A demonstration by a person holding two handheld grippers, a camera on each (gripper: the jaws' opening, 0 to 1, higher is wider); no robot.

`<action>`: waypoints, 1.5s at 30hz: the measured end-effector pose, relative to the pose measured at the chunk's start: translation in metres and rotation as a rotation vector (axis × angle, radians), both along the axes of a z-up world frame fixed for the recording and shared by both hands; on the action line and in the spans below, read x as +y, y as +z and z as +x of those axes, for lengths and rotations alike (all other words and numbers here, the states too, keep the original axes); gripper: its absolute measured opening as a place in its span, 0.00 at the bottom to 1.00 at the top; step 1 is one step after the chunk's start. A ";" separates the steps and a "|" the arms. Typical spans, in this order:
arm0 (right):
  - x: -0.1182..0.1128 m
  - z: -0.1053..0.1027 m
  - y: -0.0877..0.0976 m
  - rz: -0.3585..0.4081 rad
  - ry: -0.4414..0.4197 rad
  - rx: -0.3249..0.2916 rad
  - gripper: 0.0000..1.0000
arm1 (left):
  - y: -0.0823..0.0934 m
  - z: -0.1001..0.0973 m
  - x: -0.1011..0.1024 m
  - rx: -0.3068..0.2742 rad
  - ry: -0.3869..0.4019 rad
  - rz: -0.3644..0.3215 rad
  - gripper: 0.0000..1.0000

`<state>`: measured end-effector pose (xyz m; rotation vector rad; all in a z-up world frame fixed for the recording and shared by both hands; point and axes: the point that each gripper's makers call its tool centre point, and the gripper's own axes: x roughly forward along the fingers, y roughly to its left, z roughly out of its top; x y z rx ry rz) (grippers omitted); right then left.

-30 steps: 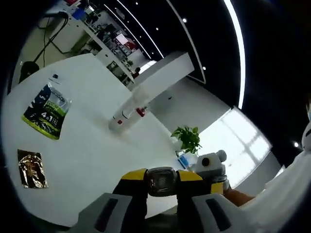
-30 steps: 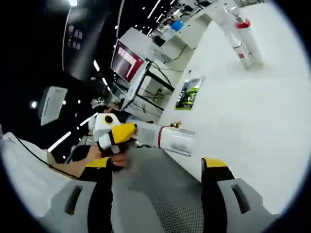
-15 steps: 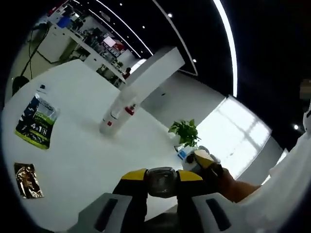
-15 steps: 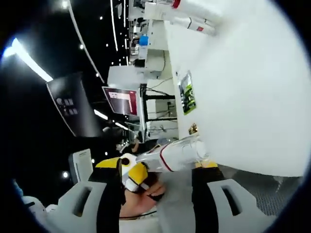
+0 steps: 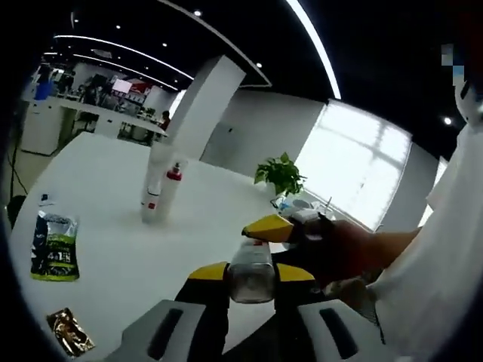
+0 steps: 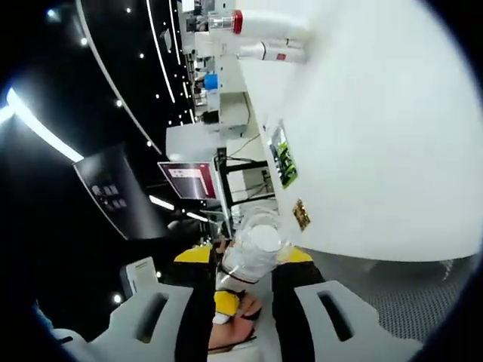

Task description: Arrange the skincare products in the storage area until every visible bottle or jar stands upright without overlapping.

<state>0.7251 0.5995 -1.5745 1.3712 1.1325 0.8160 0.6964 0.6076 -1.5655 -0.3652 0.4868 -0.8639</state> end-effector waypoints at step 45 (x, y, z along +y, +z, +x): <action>0.010 -0.038 0.065 0.068 0.311 -0.562 0.21 | 0.031 -0.058 -0.039 0.487 -0.350 -0.556 0.23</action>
